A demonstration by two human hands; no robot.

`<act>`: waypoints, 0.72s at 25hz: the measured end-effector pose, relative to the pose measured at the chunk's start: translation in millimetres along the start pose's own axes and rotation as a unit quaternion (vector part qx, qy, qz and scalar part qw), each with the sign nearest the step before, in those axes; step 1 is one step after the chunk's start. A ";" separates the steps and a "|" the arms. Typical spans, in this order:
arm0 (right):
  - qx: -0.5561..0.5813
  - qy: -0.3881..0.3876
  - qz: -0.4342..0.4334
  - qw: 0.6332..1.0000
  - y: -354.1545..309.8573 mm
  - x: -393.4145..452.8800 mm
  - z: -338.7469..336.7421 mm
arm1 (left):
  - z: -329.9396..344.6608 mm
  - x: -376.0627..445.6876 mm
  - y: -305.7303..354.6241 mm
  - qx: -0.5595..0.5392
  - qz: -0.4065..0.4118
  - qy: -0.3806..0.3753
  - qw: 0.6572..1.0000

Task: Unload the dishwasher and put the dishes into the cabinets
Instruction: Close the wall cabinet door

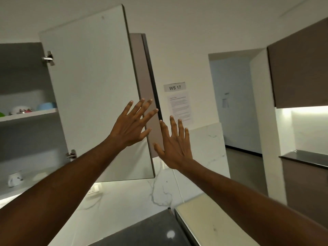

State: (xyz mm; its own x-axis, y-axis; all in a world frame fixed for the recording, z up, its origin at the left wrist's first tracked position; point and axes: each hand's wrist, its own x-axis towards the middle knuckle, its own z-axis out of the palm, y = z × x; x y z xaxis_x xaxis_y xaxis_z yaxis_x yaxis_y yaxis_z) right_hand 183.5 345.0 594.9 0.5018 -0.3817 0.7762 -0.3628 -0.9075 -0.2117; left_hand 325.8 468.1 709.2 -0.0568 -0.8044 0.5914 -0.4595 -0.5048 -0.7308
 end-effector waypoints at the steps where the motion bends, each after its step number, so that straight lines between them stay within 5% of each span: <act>1: 0.020 -0.034 0.013 0.999 3.1 -2.0 10.4 | 6.6 -0.1 2.3 0.017 0.008 -0.030 0.999; 5: 0.180 -0.113 0.073 0.974 -2.8 0.0 53.3 | 14.3 -4.7 -3.3 0.064 0.049 -0.073 0.994; 8: 0.317 -0.115 0.086 0.938 -27.2 0.7 81.3 | 8.6 -2.0 -5.8 0.061 0.075 -0.014 0.995; 13: 0.479 -0.054 -0.015 0.876 -78.6 4.7 77.0 | -32.5 -15.0 -21.8 0.050 0.078 0.102 0.990; 18: 0.513 -0.043 -0.165 0.841 -170.2 -7.3 46.6 | -93.0 -74.4 -50.9 0.069 -0.070 -0.071 0.993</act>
State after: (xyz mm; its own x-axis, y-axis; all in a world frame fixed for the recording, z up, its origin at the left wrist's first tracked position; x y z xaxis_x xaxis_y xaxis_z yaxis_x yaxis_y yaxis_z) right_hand 278.2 494.1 597.6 0.5131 -0.0495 0.8569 0.6547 -0.6230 -0.4281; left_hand 270.9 582.8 734.1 0.1288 -0.7548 0.6432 -0.3285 -0.6445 -0.6905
